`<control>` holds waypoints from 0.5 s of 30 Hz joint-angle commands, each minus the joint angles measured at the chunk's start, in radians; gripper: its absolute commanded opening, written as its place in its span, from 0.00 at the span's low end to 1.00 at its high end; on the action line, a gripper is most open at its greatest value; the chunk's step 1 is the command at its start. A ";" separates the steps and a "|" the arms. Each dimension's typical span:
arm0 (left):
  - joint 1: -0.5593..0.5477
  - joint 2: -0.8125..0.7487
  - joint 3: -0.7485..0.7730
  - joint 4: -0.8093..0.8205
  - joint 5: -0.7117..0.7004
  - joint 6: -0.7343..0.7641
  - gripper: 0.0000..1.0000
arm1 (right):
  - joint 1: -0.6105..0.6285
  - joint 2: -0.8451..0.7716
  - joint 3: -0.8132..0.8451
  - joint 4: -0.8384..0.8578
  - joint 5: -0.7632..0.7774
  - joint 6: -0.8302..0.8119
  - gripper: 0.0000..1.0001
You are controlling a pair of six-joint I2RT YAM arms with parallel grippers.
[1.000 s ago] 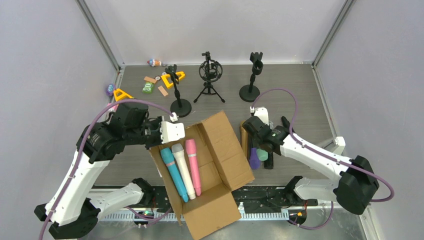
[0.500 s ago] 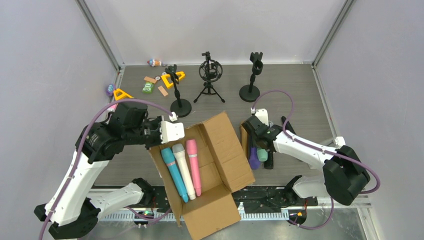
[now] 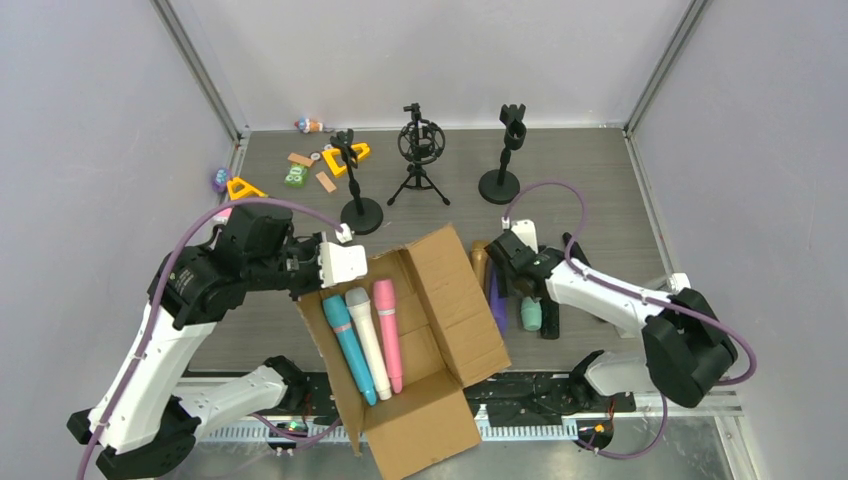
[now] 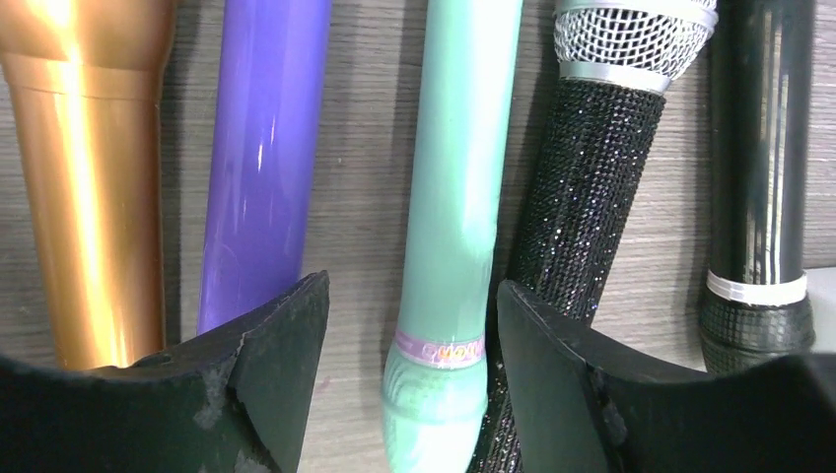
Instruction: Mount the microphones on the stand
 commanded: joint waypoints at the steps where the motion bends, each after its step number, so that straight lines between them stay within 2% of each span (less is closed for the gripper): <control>1: -0.009 0.003 0.042 -0.059 0.056 -0.051 0.00 | -0.003 -0.137 0.069 -0.068 0.013 0.003 0.68; 5: -0.009 0.006 0.029 -0.033 0.032 -0.094 0.00 | 0.045 -0.297 0.201 -0.176 0.084 0.004 0.68; 7: -0.010 0.004 0.028 -0.026 0.027 -0.111 0.00 | 0.130 -0.342 0.332 -0.245 0.167 0.020 0.68; 11: -0.009 0.015 0.038 -0.036 0.027 -0.145 0.00 | 0.409 -0.324 0.510 -0.352 0.309 0.112 0.67; 12: -0.009 0.019 0.038 -0.042 0.025 -0.149 0.00 | 0.515 -0.284 0.531 -0.360 0.336 0.129 0.67; 15: -0.009 0.029 0.030 -0.065 0.024 -0.164 0.00 | 0.721 -0.150 0.604 -0.345 0.349 0.197 0.67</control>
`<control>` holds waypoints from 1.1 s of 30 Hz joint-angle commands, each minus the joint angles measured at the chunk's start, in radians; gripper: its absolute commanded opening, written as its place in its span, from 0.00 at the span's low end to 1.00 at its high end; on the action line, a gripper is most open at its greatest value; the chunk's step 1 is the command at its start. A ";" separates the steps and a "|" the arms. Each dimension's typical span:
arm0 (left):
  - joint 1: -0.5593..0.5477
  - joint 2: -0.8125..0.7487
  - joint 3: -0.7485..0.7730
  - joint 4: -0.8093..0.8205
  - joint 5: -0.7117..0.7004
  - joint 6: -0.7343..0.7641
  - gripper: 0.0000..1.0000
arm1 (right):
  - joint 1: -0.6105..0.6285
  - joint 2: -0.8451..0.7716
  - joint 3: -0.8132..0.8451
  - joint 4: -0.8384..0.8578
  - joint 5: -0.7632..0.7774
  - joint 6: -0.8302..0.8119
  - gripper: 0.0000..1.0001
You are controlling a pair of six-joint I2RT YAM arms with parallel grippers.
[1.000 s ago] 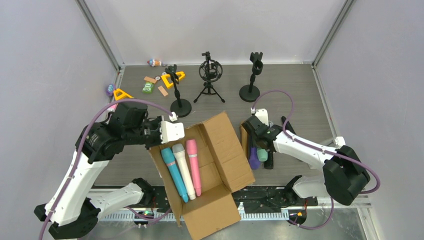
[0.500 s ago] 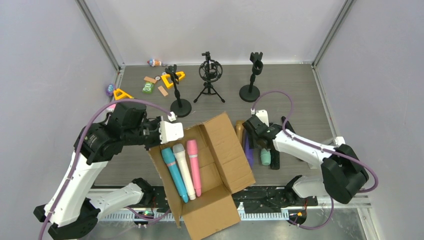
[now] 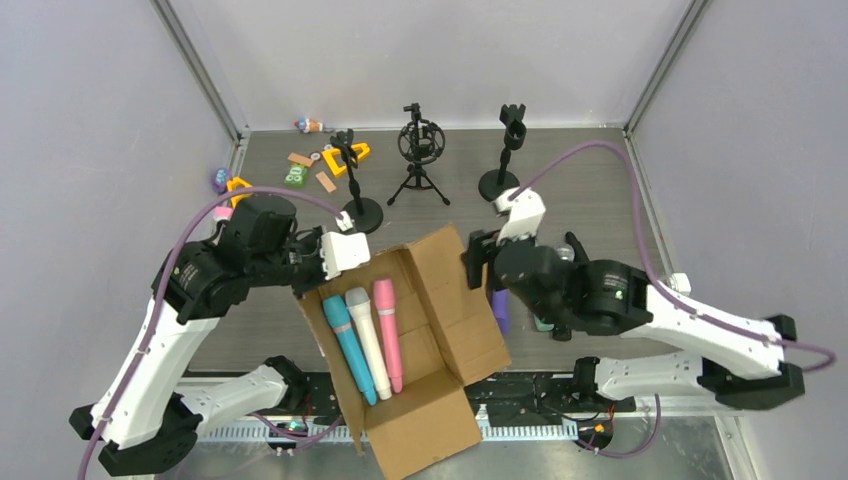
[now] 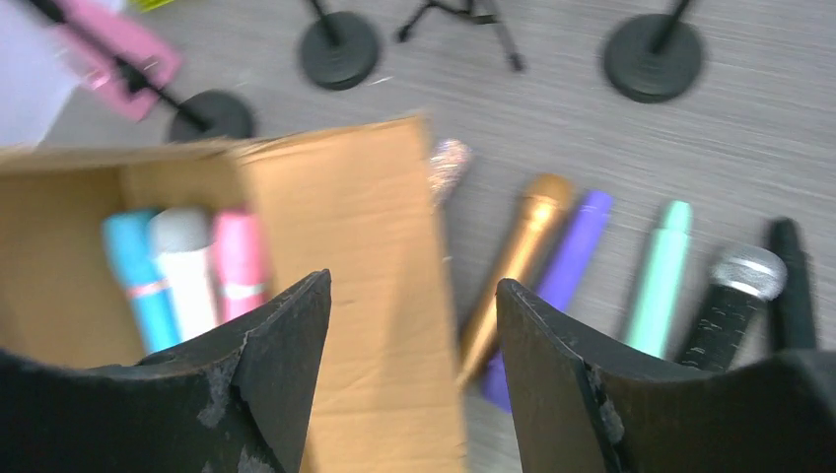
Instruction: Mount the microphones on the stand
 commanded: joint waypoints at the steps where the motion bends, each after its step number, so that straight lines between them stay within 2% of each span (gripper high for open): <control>1: -0.009 0.013 0.012 -0.078 0.034 -0.073 0.00 | 0.235 0.181 0.072 -0.043 0.097 0.119 0.67; 2: -0.009 0.011 0.010 -0.082 0.034 -0.079 0.00 | 0.294 0.233 0.081 -0.022 0.096 0.129 0.67; 6: -0.009 -0.006 0.007 -0.067 0.019 -0.078 0.00 | 0.400 0.339 0.029 0.166 0.104 0.135 0.67; 9: -0.009 -0.010 0.003 -0.071 -0.013 -0.068 0.00 | 0.437 0.373 -0.072 0.408 0.145 0.083 0.68; 11: -0.009 -0.015 -0.001 -0.069 -0.043 -0.058 0.00 | 0.437 0.418 -0.102 0.470 0.141 0.066 0.69; 16: -0.009 -0.046 -0.030 -0.060 -0.053 -0.027 0.00 | 0.424 0.561 -0.068 0.501 0.103 0.046 0.69; 24: -0.009 -0.045 -0.011 -0.085 -0.034 0.002 0.00 | 0.334 0.647 -0.088 0.522 0.021 0.117 0.62; 32: -0.010 -0.044 0.036 -0.134 0.019 0.046 0.00 | 0.305 0.702 -0.053 0.488 -0.008 0.106 0.44; 33: -0.009 -0.043 0.037 -0.138 0.020 0.049 0.00 | 0.305 0.708 -0.046 0.482 -0.007 0.105 0.37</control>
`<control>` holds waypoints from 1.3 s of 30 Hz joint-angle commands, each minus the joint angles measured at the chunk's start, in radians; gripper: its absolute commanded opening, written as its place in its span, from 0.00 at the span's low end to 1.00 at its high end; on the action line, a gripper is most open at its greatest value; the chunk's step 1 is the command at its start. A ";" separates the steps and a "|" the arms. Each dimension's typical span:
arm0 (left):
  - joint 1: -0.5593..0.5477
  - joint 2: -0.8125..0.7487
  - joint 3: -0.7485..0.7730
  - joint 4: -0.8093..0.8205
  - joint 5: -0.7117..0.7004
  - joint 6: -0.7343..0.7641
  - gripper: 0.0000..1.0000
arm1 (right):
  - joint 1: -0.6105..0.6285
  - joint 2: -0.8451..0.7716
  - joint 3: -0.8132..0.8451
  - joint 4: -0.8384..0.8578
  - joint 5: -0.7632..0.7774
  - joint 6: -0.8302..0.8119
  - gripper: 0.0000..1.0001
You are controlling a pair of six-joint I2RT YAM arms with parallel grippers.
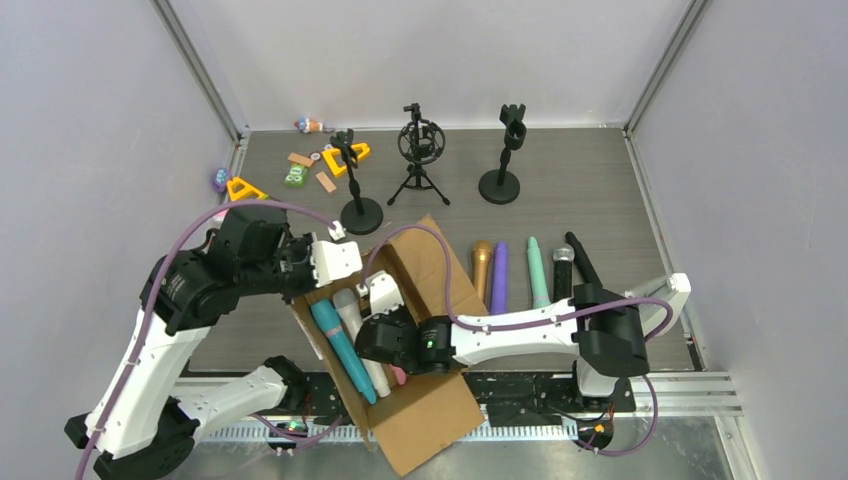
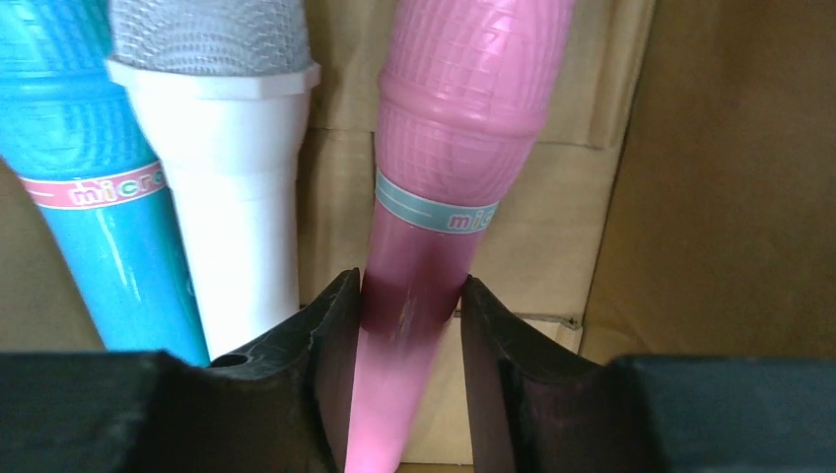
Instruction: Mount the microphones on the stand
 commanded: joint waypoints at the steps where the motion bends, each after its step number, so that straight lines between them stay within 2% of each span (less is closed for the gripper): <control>1: -0.009 -0.009 0.041 -0.096 0.094 0.029 0.00 | 0.000 0.023 0.060 -0.021 -0.003 0.004 0.34; 3: -0.009 -0.012 0.037 -0.096 0.091 0.032 0.00 | 0.000 -0.013 0.061 -0.043 0.011 0.009 0.17; 5: -0.010 -0.014 0.033 -0.094 0.090 0.031 0.00 | 0.002 -0.092 0.050 -0.063 0.019 0.015 0.07; 11: -0.009 -0.024 0.000 -0.093 0.058 0.056 0.00 | 0.016 -0.471 -0.066 -0.084 0.049 -0.001 0.05; 15: -0.009 -0.025 -0.009 -0.095 0.047 0.064 0.00 | 0.007 -0.684 -0.117 -0.187 0.127 -0.025 0.05; 17: -0.009 -0.021 -0.009 -0.101 0.044 0.068 0.00 | -0.025 -0.755 -0.131 -0.256 0.157 -0.025 0.05; 20: -0.010 -0.009 0.004 -0.113 0.045 0.068 0.00 | -0.181 -0.833 -0.185 -0.326 0.133 -0.040 0.05; 24: -0.009 0.001 0.021 -0.112 0.049 0.061 0.00 | -0.389 -0.841 -0.291 -0.281 0.022 -0.102 0.05; 26: -0.009 0.004 0.027 -0.114 0.052 0.057 0.00 | -0.456 -0.813 -0.338 -0.238 -0.044 -0.123 0.05; 39: -0.009 -0.009 0.022 -0.116 0.058 0.051 0.00 | -0.632 -0.597 -0.464 -0.130 -0.069 -0.147 0.05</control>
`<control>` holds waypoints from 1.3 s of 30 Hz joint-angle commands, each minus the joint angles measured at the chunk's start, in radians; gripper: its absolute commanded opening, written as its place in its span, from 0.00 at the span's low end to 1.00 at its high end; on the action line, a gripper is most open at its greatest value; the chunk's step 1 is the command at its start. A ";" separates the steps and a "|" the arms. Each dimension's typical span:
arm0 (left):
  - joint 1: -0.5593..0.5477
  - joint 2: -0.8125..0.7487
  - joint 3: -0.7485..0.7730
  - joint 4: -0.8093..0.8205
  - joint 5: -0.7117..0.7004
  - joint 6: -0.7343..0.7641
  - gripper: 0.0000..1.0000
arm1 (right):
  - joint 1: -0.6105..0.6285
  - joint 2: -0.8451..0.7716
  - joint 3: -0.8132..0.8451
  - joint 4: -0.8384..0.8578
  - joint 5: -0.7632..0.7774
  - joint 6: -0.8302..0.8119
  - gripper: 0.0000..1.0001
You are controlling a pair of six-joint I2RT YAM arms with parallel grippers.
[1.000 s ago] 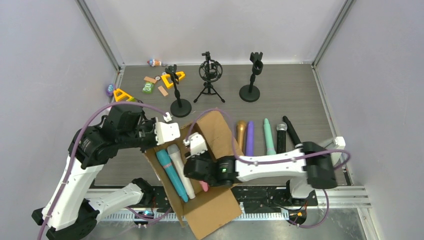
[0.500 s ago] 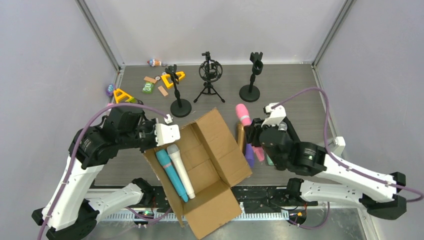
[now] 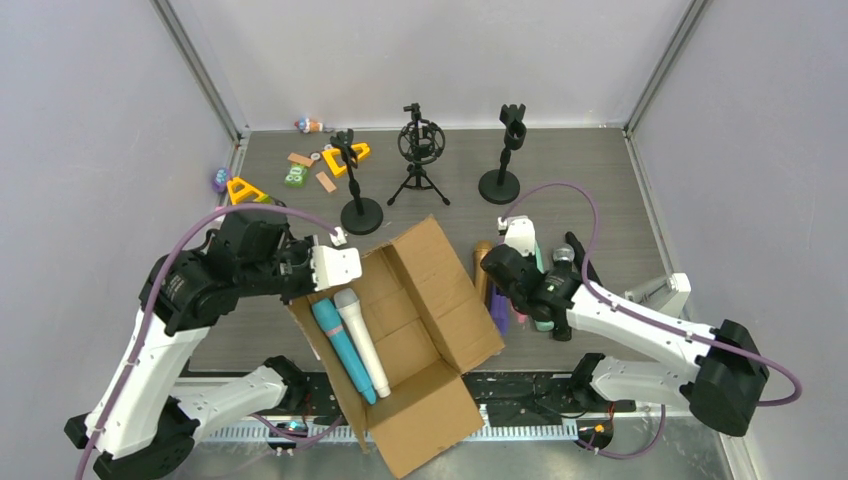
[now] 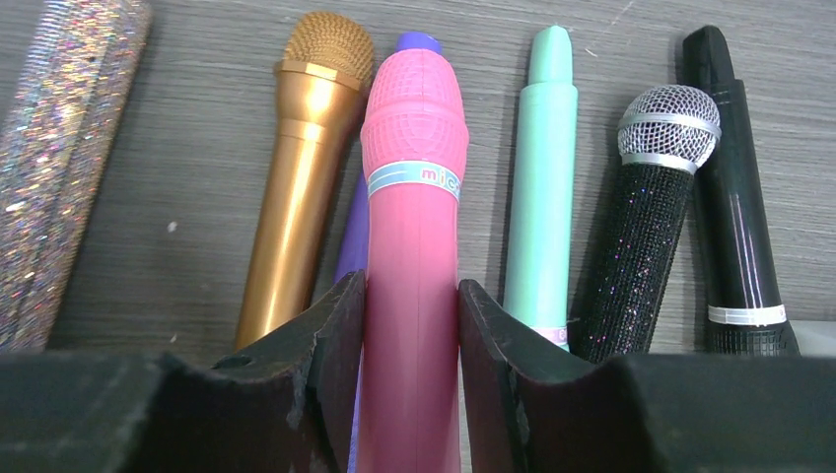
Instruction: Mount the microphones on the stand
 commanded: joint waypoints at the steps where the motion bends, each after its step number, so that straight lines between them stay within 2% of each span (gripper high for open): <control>1: -0.009 -0.014 0.011 -0.090 0.048 -0.016 0.00 | -0.047 0.047 -0.024 0.084 -0.007 -0.019 0.05; 11: -0.008 -0.030 -0.004 -0.084 0.056 -0.022 0.00 | -0.109 0.132 -0.074 0.132 -0.041 -0.020 0.05; 16: -0.008 -0.027 -0.001 -0.081 0.060 -0.023 0.00 | -0.130 0.203 -0.046 0.100 -0.066 -0.012 0.05; 18: -0.008 -0.026 0.002 -0.080 0.064 -0.025 0.00 | -0.134 0.232 -0.024 0.073 -0.067 -0.005 0.08; 20: -0.008 -0.024 0.006 -0.080 0.065 -0.025 0.00 | -0.137 0.252 -0.003 0.045 -0.069 0.003 0.16; 21: -0.009 -0.025 0.007 -0.082 0.067 -0.025 0.00 | -0.139 0.254 0.009 0.028 -0.076 0.004 0.29; 23: -0.008 -0.025 0.010 -0.082 0.068 -0.026 0.00 | -0.140 0.235 0.023 0.011 -0.089 0.004 0.41; 27: -0.008 -0.031 0.010 -0.082 0.069 -0.026 0.00 | -0.140 0.136 0.067 -0.026 -0.094 -0.001 0.54; 31: -0.008 -0.040 0.013 -0.065 0.071 -0.031 0.00 | -0.133 0.040 0.166 -0.091 -0.079 -0.023 0.63; 35: -0.008 -0.030 0.028 -0.070 0.074 -0.031 0.00 | -0.119 0.011 0.279 -0.173 -0.050 -0.035 0.68; 39: -0.008 -0.027 0.037 -0.067 0.074 -0.036 0.00 | 0.055 -0.033 0.388 -0.210 0.050 -0.011 0.70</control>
